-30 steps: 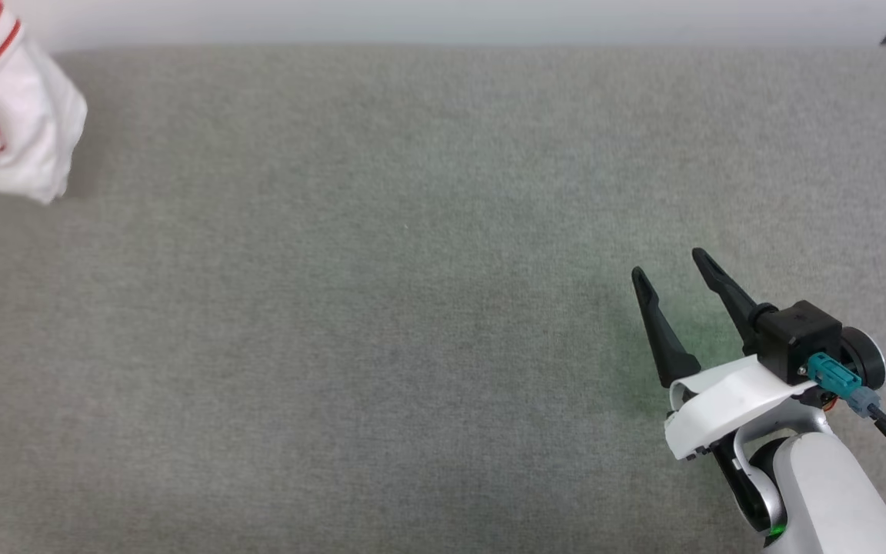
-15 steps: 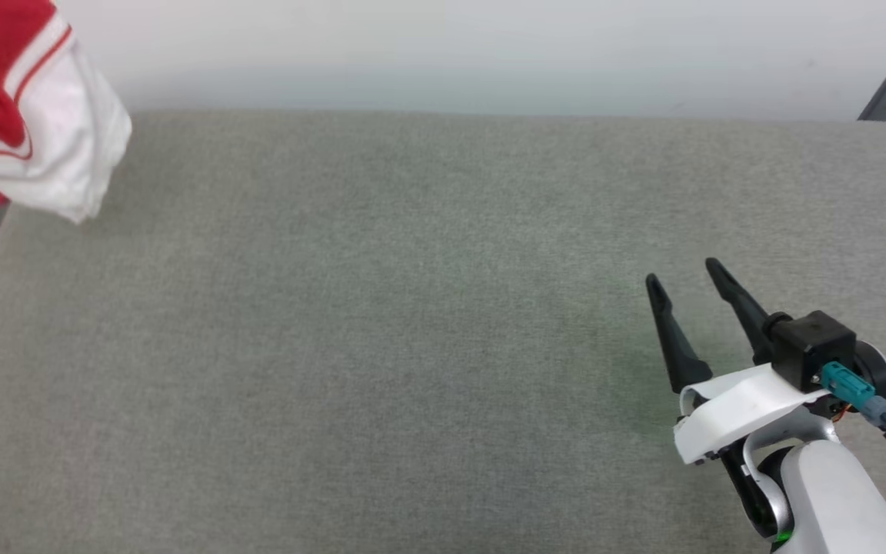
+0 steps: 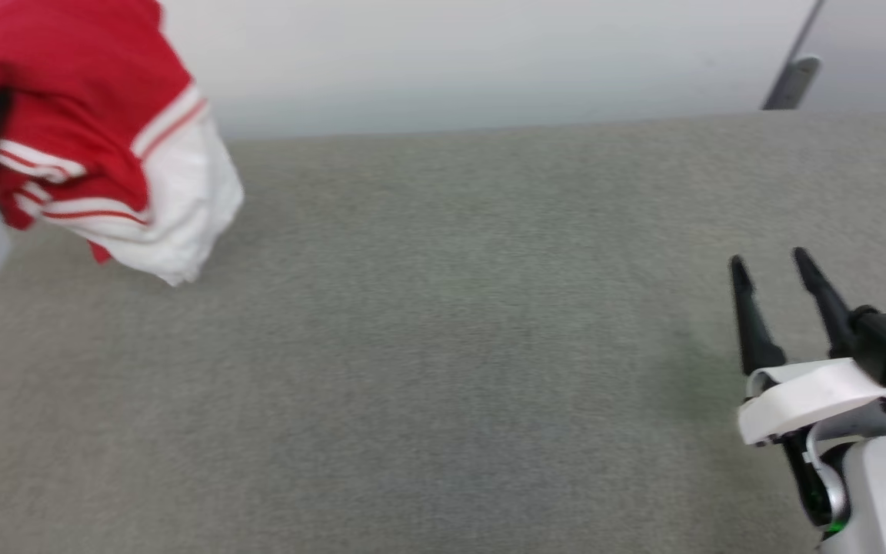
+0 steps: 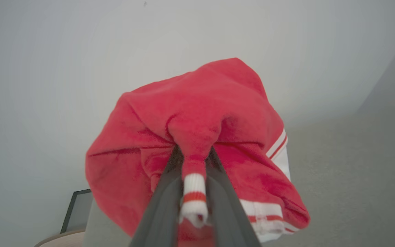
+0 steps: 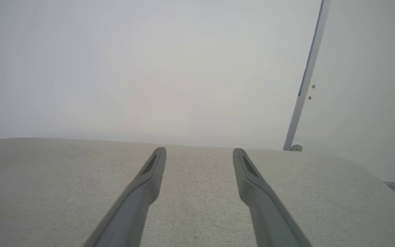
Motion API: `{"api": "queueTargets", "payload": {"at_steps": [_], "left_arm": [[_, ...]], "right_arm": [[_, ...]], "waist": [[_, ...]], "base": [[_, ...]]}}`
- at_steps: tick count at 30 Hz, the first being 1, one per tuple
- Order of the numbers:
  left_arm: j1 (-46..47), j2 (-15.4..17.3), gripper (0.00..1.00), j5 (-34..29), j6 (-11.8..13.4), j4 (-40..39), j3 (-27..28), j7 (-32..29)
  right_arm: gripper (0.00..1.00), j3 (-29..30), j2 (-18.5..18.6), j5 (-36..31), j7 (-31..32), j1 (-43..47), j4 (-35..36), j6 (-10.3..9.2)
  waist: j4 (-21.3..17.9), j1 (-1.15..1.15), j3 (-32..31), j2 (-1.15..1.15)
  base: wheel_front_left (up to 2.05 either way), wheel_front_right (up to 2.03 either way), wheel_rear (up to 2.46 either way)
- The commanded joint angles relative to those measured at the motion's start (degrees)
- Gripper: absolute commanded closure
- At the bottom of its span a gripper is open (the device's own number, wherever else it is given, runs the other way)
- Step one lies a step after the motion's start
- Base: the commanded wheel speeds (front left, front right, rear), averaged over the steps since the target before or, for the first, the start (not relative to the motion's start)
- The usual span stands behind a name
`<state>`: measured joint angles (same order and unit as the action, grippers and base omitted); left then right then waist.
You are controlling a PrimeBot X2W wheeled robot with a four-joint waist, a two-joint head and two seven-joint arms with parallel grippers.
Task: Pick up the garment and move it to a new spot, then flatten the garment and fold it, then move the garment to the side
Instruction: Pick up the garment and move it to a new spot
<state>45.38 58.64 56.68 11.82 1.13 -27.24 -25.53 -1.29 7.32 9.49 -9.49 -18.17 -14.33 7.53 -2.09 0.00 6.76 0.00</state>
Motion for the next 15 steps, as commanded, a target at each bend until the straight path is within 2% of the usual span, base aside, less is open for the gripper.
{"api": "queueTargets", "payload": {"at_steps": [1, 8, 15], "left_arm": [[-0.6, -0.3, 1.0, 0.4, 0.6, -0.7, 0.1, -0.2], [-1.5, -3.0, 1.0, 0.6, 4.7, -8.3, -2.6, -4.2], [-2.6, -7.1, 1.0, 0.2, 6.5, -11.2, -6.5, -6.3]], "right_arm": [[0.0, 0.6, 0.3, -0.4, -0.3, -0.1, -0.1, -0.08], [0.0, 4.5, 0.1, -1.4, -1.1, -0.3, -0.6, -0.08], [0.0, 5.6, -1.2, -2.2, -1.9, 0.4, -1.3, -0.08]], "waist": [[-2.3, 0.0, 0.5, 0.0], [-6.4, 0.0, 1.9, 0.0], [-9.2, 0.0, 3.2, 0.0]], "base": [[0.0, 0.0, 0.0], [0.0, 0.0, 0.0], [0.0, 0.0, 0.0]]}}
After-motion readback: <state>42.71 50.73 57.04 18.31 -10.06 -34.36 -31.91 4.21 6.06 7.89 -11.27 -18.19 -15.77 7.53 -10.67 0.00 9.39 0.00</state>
